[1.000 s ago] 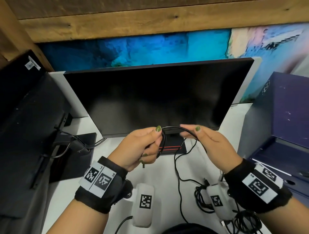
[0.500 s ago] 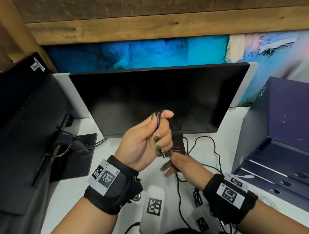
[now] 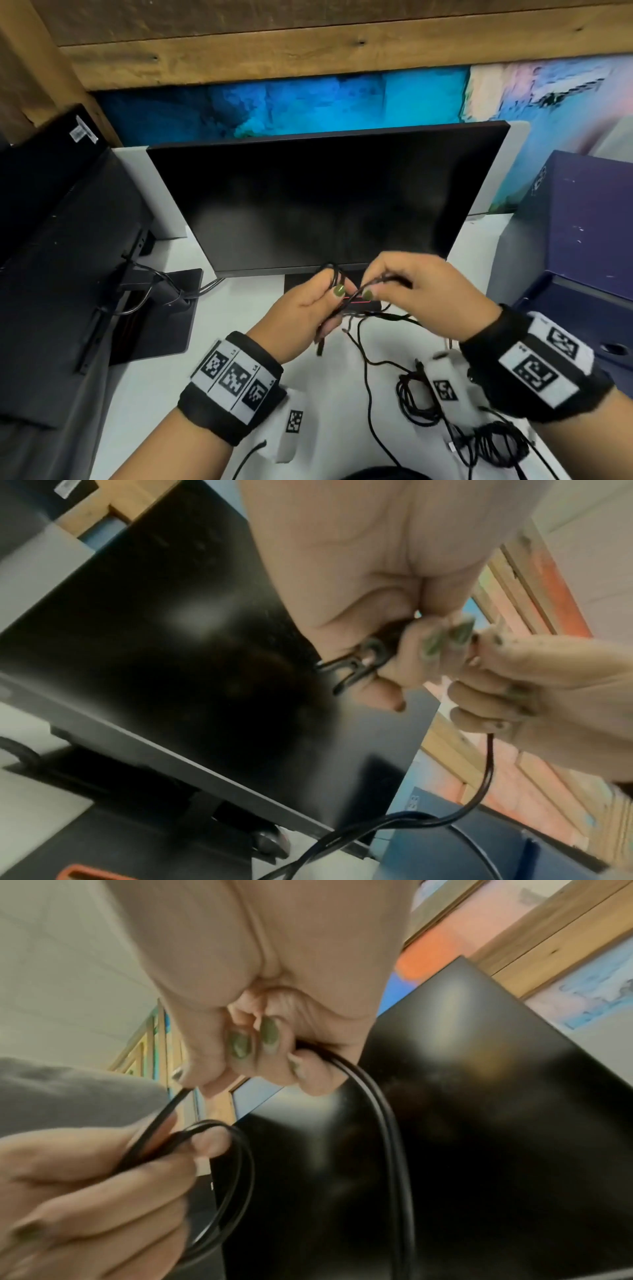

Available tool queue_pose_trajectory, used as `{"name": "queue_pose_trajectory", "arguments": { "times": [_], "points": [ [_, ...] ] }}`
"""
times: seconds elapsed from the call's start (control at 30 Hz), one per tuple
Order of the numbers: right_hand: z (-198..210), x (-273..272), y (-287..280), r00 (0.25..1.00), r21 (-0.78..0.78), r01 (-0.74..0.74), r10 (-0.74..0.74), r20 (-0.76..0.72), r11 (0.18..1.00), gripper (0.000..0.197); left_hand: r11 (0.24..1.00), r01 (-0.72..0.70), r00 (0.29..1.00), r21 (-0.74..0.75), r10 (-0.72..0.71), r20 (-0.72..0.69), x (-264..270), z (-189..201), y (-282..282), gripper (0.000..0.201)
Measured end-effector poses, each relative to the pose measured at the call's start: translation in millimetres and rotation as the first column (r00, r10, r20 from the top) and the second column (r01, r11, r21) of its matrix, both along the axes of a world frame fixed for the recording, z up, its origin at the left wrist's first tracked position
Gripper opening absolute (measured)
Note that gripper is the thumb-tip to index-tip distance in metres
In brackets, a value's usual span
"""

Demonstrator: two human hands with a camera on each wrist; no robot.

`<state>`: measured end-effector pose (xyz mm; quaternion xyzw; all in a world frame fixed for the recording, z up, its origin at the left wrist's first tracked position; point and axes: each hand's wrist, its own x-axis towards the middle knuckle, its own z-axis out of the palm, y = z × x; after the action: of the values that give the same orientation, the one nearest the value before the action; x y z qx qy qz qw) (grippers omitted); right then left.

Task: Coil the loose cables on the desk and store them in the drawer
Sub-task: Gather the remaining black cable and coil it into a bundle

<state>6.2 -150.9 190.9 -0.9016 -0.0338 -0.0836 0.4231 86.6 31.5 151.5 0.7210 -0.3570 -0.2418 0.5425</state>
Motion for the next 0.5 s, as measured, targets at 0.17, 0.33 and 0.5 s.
{"name": "queue_pose_trajectory", "arguments": {
  "times": [0.17,0.33,0.5],
  "points": [
    [0.3,9.8,0.1,0.989,0.151,0.024,-0.046,0.143,0.988,0.019,0.955,0.159,0.888,-0.249,-0.248,-0.388,-12.0,20.1,-4.3,0.040],
    [-15.8,21.5,10.1,0.997,0.420,0.042,-0.066,0.042,0.907,0.028,0.836,0.139,0.845,-0.531,-0.379,-0.377,-18.3,44.6,-6.5,0.023],
    [-37.4,14.4,33.1,0.969,0.442,-0.074,0.168,-0.179,0.894,0.023,0.842,-0.054,0.934,-0.536,-0.148,-0.326,-12.1,57.3,-6.5,0.021]
  ]
}}
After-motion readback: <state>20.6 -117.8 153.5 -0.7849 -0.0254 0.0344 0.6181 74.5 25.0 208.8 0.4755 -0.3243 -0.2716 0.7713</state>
